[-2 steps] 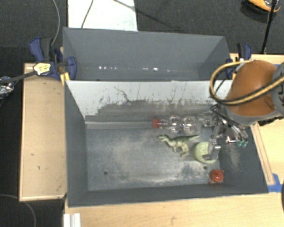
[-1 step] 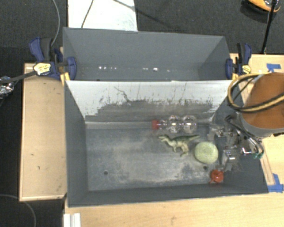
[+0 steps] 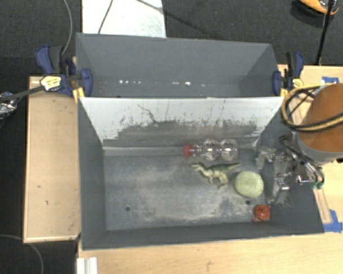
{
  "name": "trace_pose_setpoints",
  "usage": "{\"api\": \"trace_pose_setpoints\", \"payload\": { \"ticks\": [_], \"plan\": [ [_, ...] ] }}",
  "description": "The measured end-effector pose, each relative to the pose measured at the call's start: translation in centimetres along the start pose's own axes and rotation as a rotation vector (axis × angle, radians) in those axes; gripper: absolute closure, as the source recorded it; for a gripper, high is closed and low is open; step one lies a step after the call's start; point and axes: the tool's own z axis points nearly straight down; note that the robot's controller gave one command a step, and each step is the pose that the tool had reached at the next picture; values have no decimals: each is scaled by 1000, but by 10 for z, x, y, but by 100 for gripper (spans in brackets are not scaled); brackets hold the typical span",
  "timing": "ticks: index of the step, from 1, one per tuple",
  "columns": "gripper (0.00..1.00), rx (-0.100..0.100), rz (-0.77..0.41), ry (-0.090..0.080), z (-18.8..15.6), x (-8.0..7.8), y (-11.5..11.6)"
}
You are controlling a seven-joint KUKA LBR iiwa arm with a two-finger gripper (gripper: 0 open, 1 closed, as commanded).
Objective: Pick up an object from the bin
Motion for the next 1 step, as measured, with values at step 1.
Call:
{"api": "trace_pose_setpoints", "payload": {
  "ticks": [1],
  "plan": [
    [0, -1, -5, 2, 55, -8, 3]
  ]
}}
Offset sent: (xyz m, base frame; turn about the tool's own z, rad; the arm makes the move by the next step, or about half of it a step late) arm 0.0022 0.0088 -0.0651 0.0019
